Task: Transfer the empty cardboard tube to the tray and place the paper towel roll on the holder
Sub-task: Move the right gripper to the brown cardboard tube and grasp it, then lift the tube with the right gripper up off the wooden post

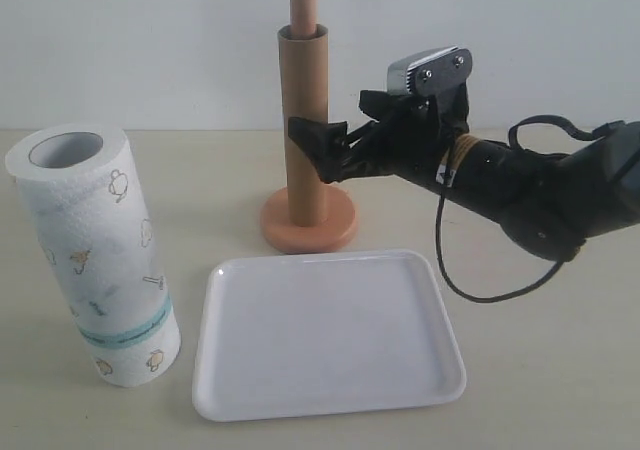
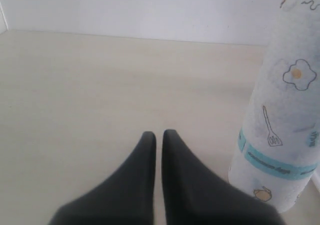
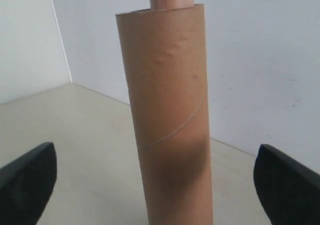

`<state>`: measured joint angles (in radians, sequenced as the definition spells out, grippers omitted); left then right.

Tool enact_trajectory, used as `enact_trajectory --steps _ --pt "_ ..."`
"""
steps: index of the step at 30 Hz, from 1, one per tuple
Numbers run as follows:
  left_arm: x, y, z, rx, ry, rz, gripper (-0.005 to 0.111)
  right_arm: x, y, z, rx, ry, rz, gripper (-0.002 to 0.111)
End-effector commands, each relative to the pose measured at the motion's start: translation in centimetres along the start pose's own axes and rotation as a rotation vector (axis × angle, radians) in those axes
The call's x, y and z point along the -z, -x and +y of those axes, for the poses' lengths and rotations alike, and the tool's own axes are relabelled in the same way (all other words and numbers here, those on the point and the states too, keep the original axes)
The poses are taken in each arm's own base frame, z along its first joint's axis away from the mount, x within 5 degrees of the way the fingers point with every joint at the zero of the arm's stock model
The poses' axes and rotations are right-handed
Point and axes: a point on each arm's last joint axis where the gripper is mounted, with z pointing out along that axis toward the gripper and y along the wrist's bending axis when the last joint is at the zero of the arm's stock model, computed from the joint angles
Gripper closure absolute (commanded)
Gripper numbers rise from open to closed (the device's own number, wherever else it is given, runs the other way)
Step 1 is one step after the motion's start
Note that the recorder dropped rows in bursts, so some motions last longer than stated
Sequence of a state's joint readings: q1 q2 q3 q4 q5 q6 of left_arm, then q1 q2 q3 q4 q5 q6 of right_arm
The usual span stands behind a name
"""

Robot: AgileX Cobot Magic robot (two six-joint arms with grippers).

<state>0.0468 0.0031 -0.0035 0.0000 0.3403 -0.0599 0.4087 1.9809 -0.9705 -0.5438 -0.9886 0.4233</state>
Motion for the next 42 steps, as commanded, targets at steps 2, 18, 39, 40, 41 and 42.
enact_trajectory --steps 2,18,39,40,41,42 --pt "0.0 -0.1 0.0 0.010 -0.001 -0.003 0.103 -1.8 0.1 -0.5 0.000 0.035 -0.020 0.003" --pt "0.0 -0.1 0.0 0.010 -0.001 -0.003 0.103 -6.0 0.8 -1.5 0.089 0.100 0.043 0.026" --pt "0.0 -0.1 0.0 0.010 -0.001 -0.003 0.103 -5.9 -0.1 -2.0 0.080 0.043 0.140 0.108" --pt "0.0 -0.1 0.0 0.010 -0.001 -0.003 0.103 -5.9 0.0 -2.0 0.081 0.044 0.137 0.108" --pt "0.0 -0.1 0.0 0.010 -0.001 -0.003 0.103 -5.9 0.1 -2.0 0.082 0.045 0.133 0.108" --pt "0.0 -0.1 0.0 0.010 -0.001 -0.003 0.103 -5.9 0.4 -1.9 0.084 0.048 0.126 0.108"
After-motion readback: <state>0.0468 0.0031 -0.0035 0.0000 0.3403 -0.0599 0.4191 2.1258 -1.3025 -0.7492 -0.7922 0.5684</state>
